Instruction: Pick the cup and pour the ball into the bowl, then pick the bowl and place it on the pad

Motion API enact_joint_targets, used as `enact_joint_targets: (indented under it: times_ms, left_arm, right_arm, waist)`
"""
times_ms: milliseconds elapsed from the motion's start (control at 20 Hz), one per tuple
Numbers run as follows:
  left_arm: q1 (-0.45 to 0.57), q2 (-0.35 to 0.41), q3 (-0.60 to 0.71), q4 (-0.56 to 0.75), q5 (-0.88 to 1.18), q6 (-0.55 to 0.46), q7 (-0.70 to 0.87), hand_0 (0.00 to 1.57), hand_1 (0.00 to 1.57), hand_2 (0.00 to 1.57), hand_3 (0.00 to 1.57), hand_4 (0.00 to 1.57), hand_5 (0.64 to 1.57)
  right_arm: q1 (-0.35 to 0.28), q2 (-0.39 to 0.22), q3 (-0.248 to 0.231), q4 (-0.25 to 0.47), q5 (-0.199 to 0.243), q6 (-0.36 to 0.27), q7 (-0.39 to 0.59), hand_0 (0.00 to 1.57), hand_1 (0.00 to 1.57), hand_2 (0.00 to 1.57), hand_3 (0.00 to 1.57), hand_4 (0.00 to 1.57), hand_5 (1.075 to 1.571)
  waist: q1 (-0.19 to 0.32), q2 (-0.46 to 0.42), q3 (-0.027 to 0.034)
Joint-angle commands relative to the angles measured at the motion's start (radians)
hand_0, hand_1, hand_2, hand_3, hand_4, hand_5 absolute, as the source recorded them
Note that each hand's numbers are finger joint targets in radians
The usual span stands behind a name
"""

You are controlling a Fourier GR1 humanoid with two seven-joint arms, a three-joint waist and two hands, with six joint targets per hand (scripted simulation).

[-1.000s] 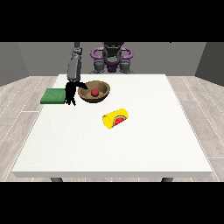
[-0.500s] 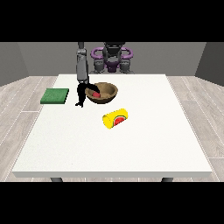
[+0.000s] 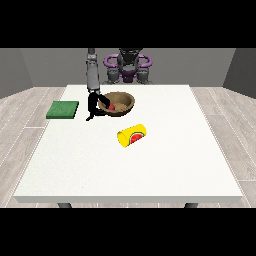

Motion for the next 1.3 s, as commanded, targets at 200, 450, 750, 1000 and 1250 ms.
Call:
enact_joint_targets:
  times_ms: [200, 450, 750, 1000, 1250]
  left_arm:
    - [0.143, 0.022, 0.041, 0.174, -0.035, -0.031, -0.1, 0.0, 0.0, 0.0, 0.0, 0.0, 1.547]
    - [0.208, 0.066, 0.063, 0.239, -0.038, -0.079, -0.141, 0.0, 0.0, 0.0, 0.0, 0.0, 1.543]
    - [0.201, 0.138, 0.106, 0.248, -0.025, -0.09, -0.2, 0.0, 0.0, 0.0, 0.0, 0.0, 1.539]
    - [0.14, 0.114, 0.076, 0.176, -0.02, -0.025, -0.135, 0.0, 0.0, 0.0, 0.0, 0.0, 1.537]
    - [0.199, 0.154, 0.097, 0.192, -0.011, -0.069, -0.16, 0.0, 0.0, 0.0, 0.0, 0.0, 1.535]
  right_arm:
    - [-0.044, -0.076, 0.138, -0.064, 0.136, -0.042, 0.434, 1.57, 1.57, 1.57, 1.57, 1.25, 1.455]
    - [-0.141, -0.169, 0.127, -0.119, 0.132, 0.031, 0.612, 1.57, 1.57, 1.57, 1.57, 1.25, 1.476]
    - [-0.09, -0.24, 0.12, -0.094, 0.146, 0.108, 0.482, 1.57, 1.57, 1.57, 1.57, 1.3, 1.514]
    - [-0.168, -0.343, 0.037, 0.008, 0.105, 0.195, 0.425, 1.57, 1.57, 1.57, 1.57, 1.3, 1.514]
    - [-0.106, -0.41, -0.023, 0.038, 0.067, 0.261, 0.346, 1.57, 1.57, 1.57, 1.57, 1.3, 1.534]
  waist:
    - [-0.1, -0.135, 0.0223]
    - [-0.152, -0.168, 0.024]
    - [-0.179, -0.063, 0.0253]
    - [-0.166, -0.031, 0.0271]
    - [-0.175, -0.041, 0.026]
